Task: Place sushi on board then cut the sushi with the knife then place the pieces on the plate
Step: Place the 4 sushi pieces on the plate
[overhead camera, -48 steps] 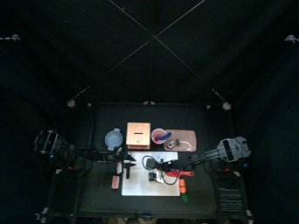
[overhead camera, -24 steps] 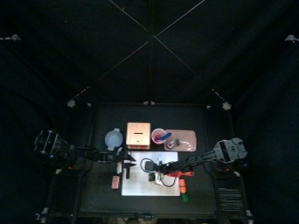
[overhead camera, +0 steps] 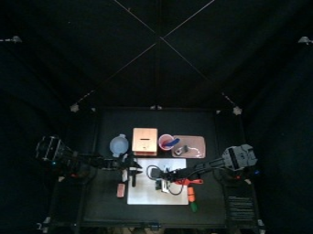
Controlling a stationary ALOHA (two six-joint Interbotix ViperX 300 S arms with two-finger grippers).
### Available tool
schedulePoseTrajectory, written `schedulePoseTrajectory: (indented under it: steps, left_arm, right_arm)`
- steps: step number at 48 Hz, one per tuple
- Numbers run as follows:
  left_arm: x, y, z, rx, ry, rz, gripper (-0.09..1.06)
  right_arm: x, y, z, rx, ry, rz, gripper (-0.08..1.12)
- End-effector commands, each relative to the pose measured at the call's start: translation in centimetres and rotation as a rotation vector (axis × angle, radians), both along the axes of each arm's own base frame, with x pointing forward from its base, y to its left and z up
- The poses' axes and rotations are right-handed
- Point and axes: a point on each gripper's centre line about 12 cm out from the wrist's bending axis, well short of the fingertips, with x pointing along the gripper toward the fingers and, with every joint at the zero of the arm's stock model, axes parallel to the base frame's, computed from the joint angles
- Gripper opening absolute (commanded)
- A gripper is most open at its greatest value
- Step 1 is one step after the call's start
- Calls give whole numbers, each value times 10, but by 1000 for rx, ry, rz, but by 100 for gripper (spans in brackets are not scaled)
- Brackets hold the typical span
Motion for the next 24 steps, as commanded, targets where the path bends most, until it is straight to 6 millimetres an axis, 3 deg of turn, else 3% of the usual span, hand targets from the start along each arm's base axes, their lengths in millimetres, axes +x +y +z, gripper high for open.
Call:
schedulePoseTrajectory:
  steps: [1, 14, 24]
  left_arm:
    - [3, 0, 5, -1, -20, 3, 70]
    - [1, 1, 4, 0, -15, 3, 70]
    - [1, 1, 4, -2, -15, 3, 70]
  right_arm:
    - [5, -2, 13, 5, -35, -7, 84]
    - [7, -2, 4, -4, -11, 1, 81]
    - [7, -3, 6, -6, -13, 0, 55]
